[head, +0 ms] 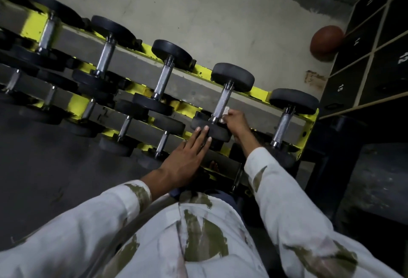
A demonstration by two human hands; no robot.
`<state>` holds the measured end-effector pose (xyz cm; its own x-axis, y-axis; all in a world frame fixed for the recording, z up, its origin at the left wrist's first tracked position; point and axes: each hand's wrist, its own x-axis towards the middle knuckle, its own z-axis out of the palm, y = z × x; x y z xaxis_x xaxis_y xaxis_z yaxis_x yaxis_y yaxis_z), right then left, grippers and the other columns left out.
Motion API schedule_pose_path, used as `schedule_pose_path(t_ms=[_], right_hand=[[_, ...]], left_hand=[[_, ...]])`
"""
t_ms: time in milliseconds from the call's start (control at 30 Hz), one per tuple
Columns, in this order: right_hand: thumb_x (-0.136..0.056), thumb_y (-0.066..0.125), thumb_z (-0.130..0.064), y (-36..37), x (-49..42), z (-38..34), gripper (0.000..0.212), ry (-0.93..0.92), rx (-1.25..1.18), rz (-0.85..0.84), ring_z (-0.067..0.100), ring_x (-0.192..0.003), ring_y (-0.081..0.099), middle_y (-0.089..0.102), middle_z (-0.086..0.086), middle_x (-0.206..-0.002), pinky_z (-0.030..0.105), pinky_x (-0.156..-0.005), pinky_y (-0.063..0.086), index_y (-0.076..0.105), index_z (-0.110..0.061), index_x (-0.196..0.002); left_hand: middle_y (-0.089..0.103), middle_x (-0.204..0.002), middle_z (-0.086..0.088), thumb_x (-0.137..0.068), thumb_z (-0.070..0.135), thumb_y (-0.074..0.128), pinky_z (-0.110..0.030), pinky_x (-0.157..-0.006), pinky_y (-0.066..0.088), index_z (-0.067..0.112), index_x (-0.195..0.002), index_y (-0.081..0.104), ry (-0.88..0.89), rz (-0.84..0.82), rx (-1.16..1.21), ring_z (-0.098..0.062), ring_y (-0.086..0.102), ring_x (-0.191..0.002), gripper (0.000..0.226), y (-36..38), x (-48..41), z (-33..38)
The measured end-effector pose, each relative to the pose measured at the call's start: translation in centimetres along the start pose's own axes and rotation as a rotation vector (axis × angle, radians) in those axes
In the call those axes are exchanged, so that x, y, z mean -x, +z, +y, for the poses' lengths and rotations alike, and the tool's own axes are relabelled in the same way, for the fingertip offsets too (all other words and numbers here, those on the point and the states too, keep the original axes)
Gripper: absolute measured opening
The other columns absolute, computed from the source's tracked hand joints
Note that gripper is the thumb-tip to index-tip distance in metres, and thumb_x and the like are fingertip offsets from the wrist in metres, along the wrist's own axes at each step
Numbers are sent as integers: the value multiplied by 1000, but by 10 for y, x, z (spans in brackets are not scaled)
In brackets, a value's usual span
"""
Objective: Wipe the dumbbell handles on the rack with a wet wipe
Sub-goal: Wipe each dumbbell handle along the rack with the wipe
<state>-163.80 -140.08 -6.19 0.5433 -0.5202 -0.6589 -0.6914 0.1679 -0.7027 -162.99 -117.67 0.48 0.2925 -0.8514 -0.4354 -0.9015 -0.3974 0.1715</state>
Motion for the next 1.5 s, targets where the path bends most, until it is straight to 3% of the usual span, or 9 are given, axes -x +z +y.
schedule_pose_path(t_ms=[167,300,500,667,833,1067,1233,1400,1500], right_hand=[[-75,77,-5,-3,15,-2,19,-32,119,158,14,-73,65,73,-2,-77,33,-70,57,69,-20,-66],[-78,79,-9,8,29,-10,16,-345,376,205,14,-74,62,67,-4,-79,24,-64,46,68,-19,-72],[-81,66,-12,6,19,-60,12,-973,1358,-134,30,-94,63,69,4,-89,36,-87,42,72,-22,-85],[-92,60,-17,33,4,-91,15,-721,1826,-381,23,-113,64,72,5,-112,48,-120,21,71,-21,-101],[-91,59,-20,43,-4,-107,21,-432,1916,-551,28,-119,58,67,6,-122,50,-109,31,69,-21,-110],[-97,58,-27,36,8,-135,21,-762,2217,-294,26,-119,51,67,3,-122,39,-97,36,66,-24,-117],[-95,61,-20,40,19,-115,20,-590,1998,-504,30,-104,65,70,9,-115,33,-74,46,69,-13,-112],[-96,53,-12,6,10,-141,17,-775,1980,-201,30,-101,62,69,9,-109,36,-61,41,68,-12,-106],[-100,51,-18,8,18,-118,22,-818,1951,-327,29,-106,60,67,7,-115,38,-66,46,68,-11,-113]], left_hand=[[-36,-162,-21,-101,17,48,-46,-124,21,8,-162,-14,50,-17,11,-38,-24,-154,87,-5,0,-8],[-37,-162,-20,-99,26,57,-48,-124,24,9,-161,-15,60,-9,10,-38,-25,-154,97,3,-2,-14],[-37,-162,-19,-99,23,53,-51,-123,27,9,-162,-15,103,-30,21,-36,-24,-154,93,1,-3,-20],[-35,-163,-19,-101,26,50,-52,-121,28,9,-162,-15,133,-43,9,-35,-23,-155,90,-2,-3,-26],[-33,-164,-19,-99,22,49,-53,-120,29,9,-162,-13,169,-36,-24,-35,-20,-156,89,-4,-5,-30],[-36,-163,-18,-103,20,41,-53,-120,30,6,-163,-8,188,-29,-42,-34,-22,-155,79,-2,-5,-37],[-34,-163,-18,-100,19,47,-54,-118,31,7,-163,-8,204,-26,-50,-34,-22,-155,85,-2,-6,-40],[-37,-162,-19,-96,16,56,-54,-118,31,8,-162,-10,204,-37,-62,-36,-23,-155,94,1,-6,-40],[-38,-161,-19,-95,15,57,-53,-119,29,9,-162,-11,204,-47,-62,-35,-24,-155,96,-3,-5,-39]])
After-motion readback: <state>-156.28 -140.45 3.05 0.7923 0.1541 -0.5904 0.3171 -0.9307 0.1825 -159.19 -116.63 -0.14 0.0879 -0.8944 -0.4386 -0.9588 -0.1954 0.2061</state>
